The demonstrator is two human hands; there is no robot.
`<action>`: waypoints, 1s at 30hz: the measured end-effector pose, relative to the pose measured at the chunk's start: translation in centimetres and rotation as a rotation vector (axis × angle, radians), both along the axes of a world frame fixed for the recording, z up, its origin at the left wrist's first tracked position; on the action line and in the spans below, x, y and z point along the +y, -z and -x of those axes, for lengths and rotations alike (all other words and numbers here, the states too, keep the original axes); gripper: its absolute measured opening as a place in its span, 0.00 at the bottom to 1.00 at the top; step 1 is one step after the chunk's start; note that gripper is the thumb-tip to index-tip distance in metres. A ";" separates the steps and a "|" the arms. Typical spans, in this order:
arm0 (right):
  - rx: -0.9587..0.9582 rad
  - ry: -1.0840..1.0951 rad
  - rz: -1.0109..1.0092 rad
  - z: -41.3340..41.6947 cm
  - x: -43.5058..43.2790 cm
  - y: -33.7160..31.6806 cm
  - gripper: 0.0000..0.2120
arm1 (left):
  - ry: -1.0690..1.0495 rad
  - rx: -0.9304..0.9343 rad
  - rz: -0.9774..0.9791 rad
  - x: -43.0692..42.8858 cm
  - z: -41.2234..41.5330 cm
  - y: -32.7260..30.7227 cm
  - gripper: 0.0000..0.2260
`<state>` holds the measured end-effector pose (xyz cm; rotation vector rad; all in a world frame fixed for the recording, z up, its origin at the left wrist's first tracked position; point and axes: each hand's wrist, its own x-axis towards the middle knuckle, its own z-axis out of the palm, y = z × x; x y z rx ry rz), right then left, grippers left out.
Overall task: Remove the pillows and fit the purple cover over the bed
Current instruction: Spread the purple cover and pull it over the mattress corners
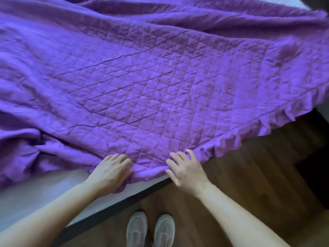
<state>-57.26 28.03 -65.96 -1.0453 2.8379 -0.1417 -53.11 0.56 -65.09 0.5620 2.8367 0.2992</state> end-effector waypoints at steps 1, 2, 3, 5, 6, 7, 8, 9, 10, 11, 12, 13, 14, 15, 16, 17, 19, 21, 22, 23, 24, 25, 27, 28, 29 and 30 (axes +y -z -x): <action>-0.036 0.047 0.015 0.6 -0.7 -0.6 0.17 | -0.078 0.012 0.013 0.3 0.5 -0.2 0.09; -0.079 0.098 0.000 1.3 -1.3 -1.3 0.21 | -0.135 -0.008 0.073 0.6 1.0 -0.4 0.15; -0.130 0.131 -0.031 1.9 -1.8 -1.4 0.24 | -0.181 -0.086 0.167 0.7 1.3 -0.7 0.21; -0.328 0.155 -0.176 2.7 -2.1 -1.0 0.27 | -0.208 -0.284 0.323 0.7 0.8 -0.1 0.31; -0.404 0.151 -0.256 2.8 -2.2 -0.6 0.28 | -0.220 -0.391 0.341 0.5 0.3 0.3 0.32; -0.424 0.145 -0.323 2.7 -2.0 -0.3 0.28 | -0.235 -0.465 0.323 0.6 0.1 0.5 0.30; -0.427 0.157 -0.345 2.5 -2.4 -0.4 0.28 | -0.250 -0.504 0.289 0.4 0.1 0.2 0.26; -0.415 0.182 -0.336 2.3 -2.7 -0.3 0.28 | -0.276 -0.495 0.226 0.2 0.3 -0.3 0.24; -0.386 0.202 -0.320 2.1 -3.0 -0.3 0.27 | -0.293 -0.442 0.184 -0.2 0.4 -0.8 0.24; -0.333 0.200 -0.304 1.9 -3.4 -0.6 0.27 | -0.290 -0.368 0.180 -0.8 0.5 -1.2 0.24; -0.267 0.179 -0.284 1.8 -4.4 -0.9 0.27 | -0.287 -0.298 0.202 -2.2 0.3 -1.8 0.23; -0.219 0.159 -0.249 1.6 -5.2 -1.0 0.28 | -0.296 -0.245 0.222 -3.4 0.0 -2.4 0.23; -0.183 0.129 -0.204 1.4 -6.4 -1.1 0.28 | -0.318 -0.197 0.237 -5.2 -0.4 -3.0 0.22; -0.162 0.112 -0.163 1.1 -7.5 -1.3 0.27 | -0.333 -0.152 0.260 -6.7 -0.9 -3.5 0.22; -0.151 0.094 -0.135 0.6 -9.3 -1.6 0.26 | -0.348 -0.097 0.284 -8.7 -1.7 -3.9 0.22; -0.111 0.070 -0.095 0.1 -10.9 -1.9 0.25 | -0.348 -0.043 0.328 -10.6 -2.3 -4.3 0.21; -0.024 -0.004 -0.017 -1.1 -14.4 -2.5 0.23 | -0.351 0.011 0.427 -14.4 -3.7 -4.8 0.19; 0.040 -0.099 0.051 -2.9 -18.0 -2.8 0.22 | -0.357 0.021 0.501 -18.2 -5.2 -5.1 0.23; 0.058 -0.147 0.062 -3.9 -19.6 -2.8 0.21 | -0.369 0.009 0.527 -19.8 -5.7 -5.3 0.25; 0.096 -0.195 0.074 -5.1 -21.6 -2.7 0.20 | -0.368 -0.031 0.536 -21.6 -6.4 -5.4 0.26; 0.117 -0.229 0.077 -6.4 -23.5 -2.4 0.19 | -0.347 -0.076 0.536 -23.0 -7.2 -5.5 0.26; 0.140 -0.246 0.080 -7.2 -24.6 -2.1 0.17 | -0.329 -0.122 0.540 -23.6 -7.4 -5.3 0.27; 0.116 -0.195 0.047 -9.3 -28.0 -1.9 0.22 | -0.286 -0.090 0.549 -25.4 -8.1 -4.9 0.28; 0.098 -0.144 0.025 -10.2 -29.6 -1.8 0.25 | -0.266 -0.066 0.536 -26.1 -8.5 -4.8 0.29; 0.094 -0.099 0.010 -11.0 -31.2 -1.9 0.28 | -0.257 -0.034 0.523 -26.9 -8.9 -4.8 0.31; 0.092 -0.056 -0.005 -11.6 -32.6 -2.0 0.29 | -0.260 0.033 0.509 -27.6 -9.3 -4.8 0.33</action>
